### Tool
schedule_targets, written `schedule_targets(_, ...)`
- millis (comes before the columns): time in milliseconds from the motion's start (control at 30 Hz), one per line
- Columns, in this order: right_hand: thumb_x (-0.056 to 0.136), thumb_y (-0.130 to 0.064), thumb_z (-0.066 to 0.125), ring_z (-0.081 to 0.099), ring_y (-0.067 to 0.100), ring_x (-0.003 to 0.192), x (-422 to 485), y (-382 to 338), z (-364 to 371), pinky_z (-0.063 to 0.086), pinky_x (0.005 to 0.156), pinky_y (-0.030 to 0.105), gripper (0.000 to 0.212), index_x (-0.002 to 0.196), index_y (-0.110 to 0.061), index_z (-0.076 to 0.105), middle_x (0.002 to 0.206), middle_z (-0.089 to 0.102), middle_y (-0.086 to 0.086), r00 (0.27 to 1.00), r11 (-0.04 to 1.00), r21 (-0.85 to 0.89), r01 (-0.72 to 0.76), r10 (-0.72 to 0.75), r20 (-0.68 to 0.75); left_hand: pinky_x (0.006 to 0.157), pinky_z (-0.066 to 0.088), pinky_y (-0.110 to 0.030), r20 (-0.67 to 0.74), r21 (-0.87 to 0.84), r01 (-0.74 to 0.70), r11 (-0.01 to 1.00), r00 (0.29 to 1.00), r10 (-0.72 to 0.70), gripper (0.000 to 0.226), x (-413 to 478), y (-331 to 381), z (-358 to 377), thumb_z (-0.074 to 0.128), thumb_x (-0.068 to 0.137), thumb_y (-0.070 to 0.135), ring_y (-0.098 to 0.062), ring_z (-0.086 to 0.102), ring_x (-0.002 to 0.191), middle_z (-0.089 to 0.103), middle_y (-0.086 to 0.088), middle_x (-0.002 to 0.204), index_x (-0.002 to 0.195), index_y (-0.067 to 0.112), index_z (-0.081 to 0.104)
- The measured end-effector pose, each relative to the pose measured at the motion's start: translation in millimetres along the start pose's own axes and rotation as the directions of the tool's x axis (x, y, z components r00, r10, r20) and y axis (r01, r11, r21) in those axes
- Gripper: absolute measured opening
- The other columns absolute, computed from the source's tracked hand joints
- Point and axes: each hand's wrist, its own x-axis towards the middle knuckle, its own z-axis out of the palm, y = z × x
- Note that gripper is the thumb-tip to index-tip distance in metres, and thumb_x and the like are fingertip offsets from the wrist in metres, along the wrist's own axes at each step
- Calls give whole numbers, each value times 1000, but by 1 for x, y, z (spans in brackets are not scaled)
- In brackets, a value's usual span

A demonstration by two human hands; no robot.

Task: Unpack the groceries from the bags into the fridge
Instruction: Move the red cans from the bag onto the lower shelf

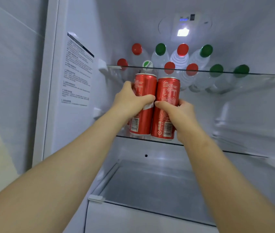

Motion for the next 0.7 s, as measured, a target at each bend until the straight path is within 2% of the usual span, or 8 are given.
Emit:
schedule_targets(133,74,-22,76,66,19,83,15,12,0,53,73,34,32,98,-21,56,96,67,2,998,997,-58,-48,46,-31,85,52,-41,25,59,-31,998,999,29,48,10,-13,11,73,74,36,-18,59,92,54,7,95,106,26,40)
schedule_targets(300,74,-23,77,64,19,85,26,19,-3,51,75,35,34,99,-22,53,94,64,0,997,991,-118,-65,60,-46,82,50,-36,56,72,-17,997,998,13,53,20,-21,20,71,76,38,-18,57,91,54,4,102,117,20,41)
schedule_targets(433,75,-25,76,62,14,81,27,20,-5,48,63,28,38,103,-22,51,95,62,-2,996,987,-136,-91,87,-32,86,50,-38,91,118,18,993,995,-29,60,26,-23,24,72,76,41,-21,58,97,56,0,111,121,17,42)
schedule_targets(533,79,-26,73,57,8,76,24,14,-11,43,59,26,39,108,-21,48,90,59,-6,991,975,-187,-122,131,37,90,51,-44,243,31,118,993,962,-122,62,27,-22,17,74,76,36,-22,60,100,59,-4,116,126,19,42)
schedule_targets(600,80,-28,71,55,10,81,24,9,-17,43,73,31,42,111,-23,43,92,55,-8,984,953,-272,-134,161,80,92,49,-47,361,12,193,981,914,-184,62,28,-21,10,75,76,32,-23,60,103,60,-4,117,128,20,44)
schedule_targets(700,79,-23,72,50,17,98,28,7,-22,40,90,42,54,124,-20,42,104,51,-4,981,926,-350,-140,179,81,94,48,-50,374,25,189,982,909,-185,60,29,-23,6,76,75,22,-24,60,105,61,-4,114,127,16,47)
